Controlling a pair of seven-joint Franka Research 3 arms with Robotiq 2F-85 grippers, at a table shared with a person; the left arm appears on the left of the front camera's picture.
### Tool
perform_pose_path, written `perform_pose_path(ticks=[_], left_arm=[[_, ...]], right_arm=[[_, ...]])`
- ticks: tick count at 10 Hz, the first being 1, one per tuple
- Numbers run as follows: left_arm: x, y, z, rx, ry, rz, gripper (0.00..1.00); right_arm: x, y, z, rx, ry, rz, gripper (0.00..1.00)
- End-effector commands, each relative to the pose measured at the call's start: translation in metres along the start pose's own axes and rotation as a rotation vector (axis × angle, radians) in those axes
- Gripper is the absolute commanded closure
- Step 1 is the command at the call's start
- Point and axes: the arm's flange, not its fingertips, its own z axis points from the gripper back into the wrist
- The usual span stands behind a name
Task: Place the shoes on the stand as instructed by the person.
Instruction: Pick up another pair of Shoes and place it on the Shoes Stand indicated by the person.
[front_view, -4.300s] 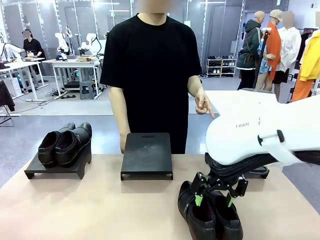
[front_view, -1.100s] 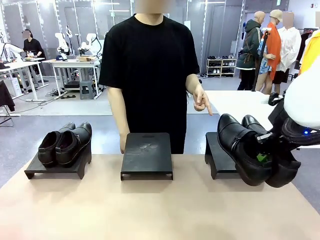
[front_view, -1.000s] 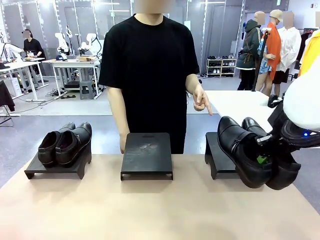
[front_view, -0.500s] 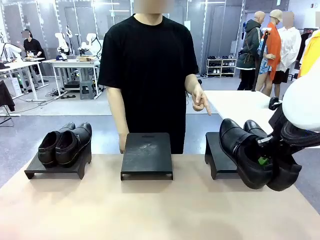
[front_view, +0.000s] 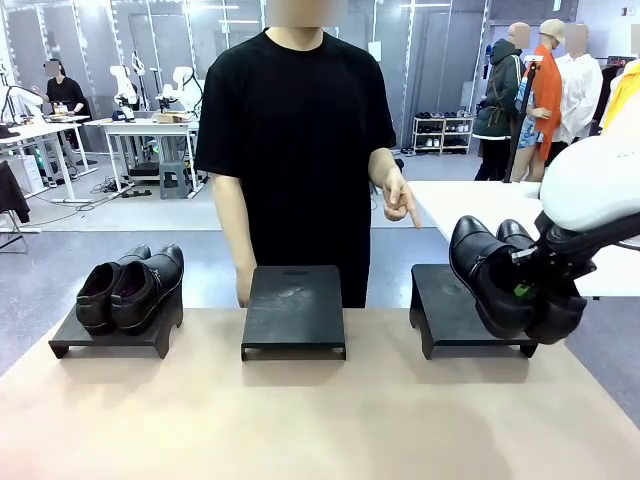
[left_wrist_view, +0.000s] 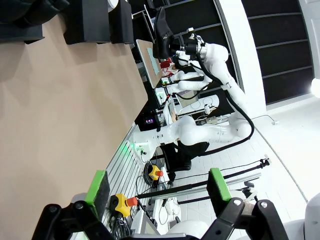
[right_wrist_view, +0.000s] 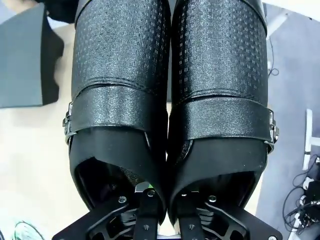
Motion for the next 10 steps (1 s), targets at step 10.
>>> perform_pose_path(ticks=[10], left_arm=[[0.001,-0.001,-0.002,0.014,-0.013,-0.01,0.0]], right_arm=[[0.103,0.01,-0.103,-0.042,-0.068,0.077,0.92]])
